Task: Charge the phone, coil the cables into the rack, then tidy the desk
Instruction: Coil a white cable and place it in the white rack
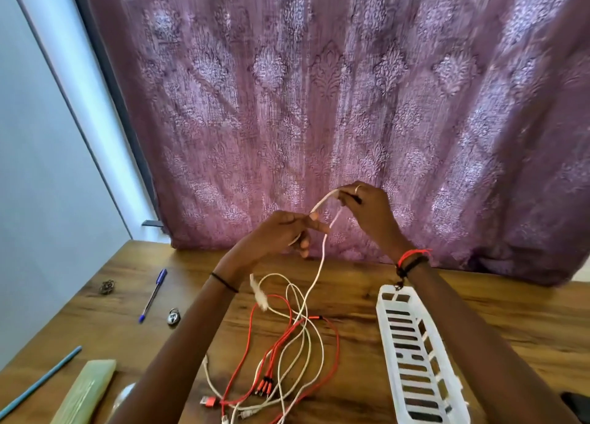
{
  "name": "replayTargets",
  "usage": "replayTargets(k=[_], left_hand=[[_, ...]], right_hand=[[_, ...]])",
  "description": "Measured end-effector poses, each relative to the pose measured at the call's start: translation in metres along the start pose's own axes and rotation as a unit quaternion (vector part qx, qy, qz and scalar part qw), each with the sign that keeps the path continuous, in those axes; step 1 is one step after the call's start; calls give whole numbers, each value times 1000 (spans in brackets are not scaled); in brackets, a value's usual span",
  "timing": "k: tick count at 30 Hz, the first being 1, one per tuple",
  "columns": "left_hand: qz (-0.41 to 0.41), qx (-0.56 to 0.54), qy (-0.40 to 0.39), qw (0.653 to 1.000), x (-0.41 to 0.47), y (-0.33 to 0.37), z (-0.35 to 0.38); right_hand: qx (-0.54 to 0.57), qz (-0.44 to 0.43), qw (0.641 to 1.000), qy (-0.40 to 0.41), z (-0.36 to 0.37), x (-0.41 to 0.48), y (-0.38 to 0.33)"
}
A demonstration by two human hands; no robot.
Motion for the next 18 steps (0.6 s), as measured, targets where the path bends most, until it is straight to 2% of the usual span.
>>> replayTargets(k=[3,6,11,14,16,18], left_hand=[[17,-26,-38,999,-4,4,3],[-15,-53,-26,998,0,-3,1],[-46,-61,26,997,7,-1,-2],[-48,-54,32,997,11,5,2],[-41,-85,29,995,11,8,5],[-35,-150,15,988,10,8,9]], right_hand=[[-36,58,997,33,-23,10,33],[-113,92,989,-7,-17,8,55],[-84,-90,987,-105,23,-8,-5],[-157,-238,953,-98,30,-16,-39],[-204,-283,934,-79,26,-18,-44],[-220,-271,936,-47,15,-13,-42]])
Point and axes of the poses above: each hand's wrist, its own x-axis towards the middle knuckle, its own z-axis out of the palm, y = z × x, the point moved 10 cm from there along x, towards the middle knuckle, and after that the axes turned 14 degrees about x, right-handed, at the moved point
